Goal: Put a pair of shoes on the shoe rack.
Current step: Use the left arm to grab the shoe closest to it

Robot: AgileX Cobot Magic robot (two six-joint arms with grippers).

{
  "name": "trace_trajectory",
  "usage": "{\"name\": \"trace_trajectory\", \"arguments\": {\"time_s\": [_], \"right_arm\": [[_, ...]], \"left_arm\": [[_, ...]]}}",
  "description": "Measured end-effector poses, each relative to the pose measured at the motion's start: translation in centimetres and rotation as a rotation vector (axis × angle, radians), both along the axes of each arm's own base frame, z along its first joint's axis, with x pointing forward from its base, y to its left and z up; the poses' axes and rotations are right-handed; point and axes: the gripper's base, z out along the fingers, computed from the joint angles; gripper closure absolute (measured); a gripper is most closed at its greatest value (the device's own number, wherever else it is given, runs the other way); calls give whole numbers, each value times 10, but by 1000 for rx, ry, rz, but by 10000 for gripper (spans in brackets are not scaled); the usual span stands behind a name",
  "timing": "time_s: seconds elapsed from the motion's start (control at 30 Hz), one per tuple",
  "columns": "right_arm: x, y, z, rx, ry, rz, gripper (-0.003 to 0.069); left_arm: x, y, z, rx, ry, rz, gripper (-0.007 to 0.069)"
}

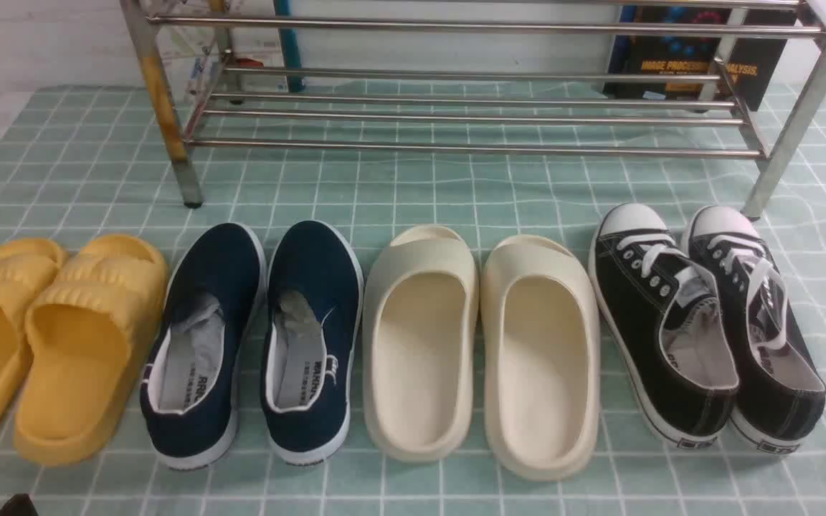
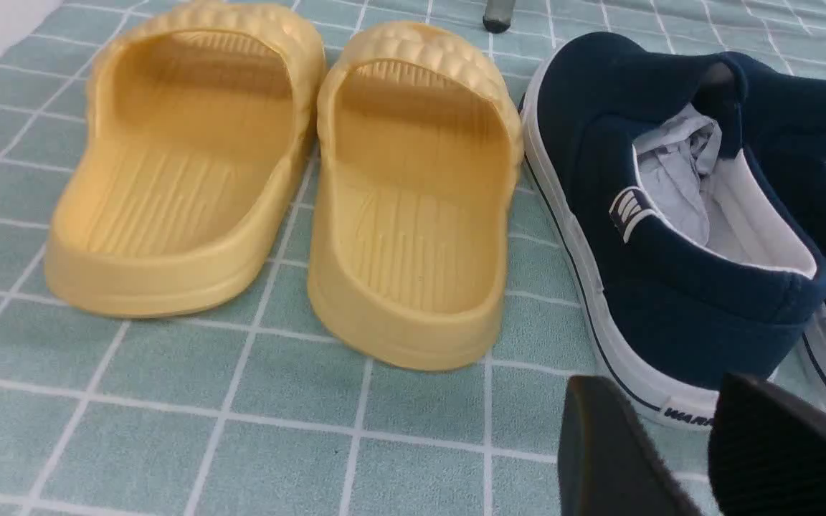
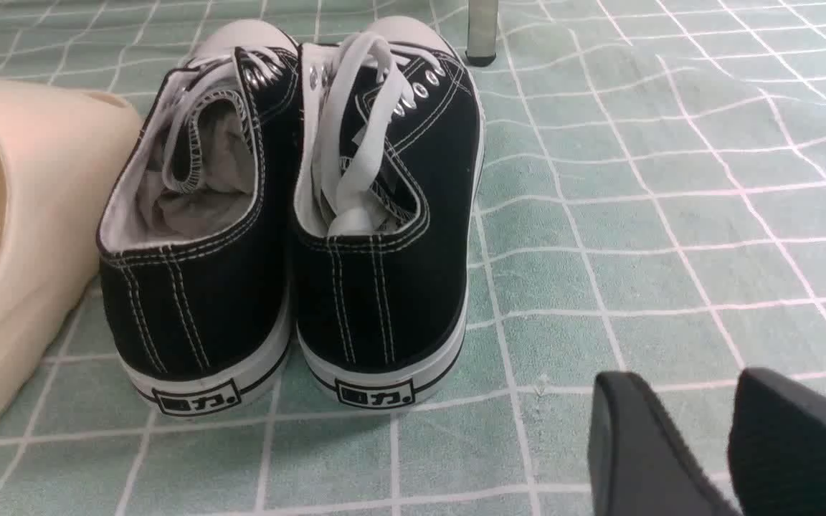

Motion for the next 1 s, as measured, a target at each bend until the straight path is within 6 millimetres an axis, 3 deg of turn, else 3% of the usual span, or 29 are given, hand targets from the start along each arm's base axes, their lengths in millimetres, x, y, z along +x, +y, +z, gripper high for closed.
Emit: {"name": "trace_trajectory", "arguments": {"time_s": [0.03,0.07,0.1,0.57,0.83,0.93,0.97,1.0], "right_arm": [[0,0,0,0,0,0,419],[0,0,0,0,0,0,419],[0,0,0,0,0,0,419],[0,0,0,0,0,0,419],[0,0,0,0,0,0,419],[0,0,0,0,0,0,419],[0,0,0,0,0,0,419],[0,0,0,0,0,0,419]], "left_arm": [[0,0,4,-264,-22,12,386],[0,0,4,-264,-22,12,386],[0,-1,6,-423,-31,14,386],[0,-1,6,-482,-32,12,386],[-1,-4,11,-419,-22,-25,386],[-8,-9,44,-236,-96,-92,386],[-9,-9,47,-217,-100,-97,386],[-15,-11,66,-108,-155,-116,386]]}}
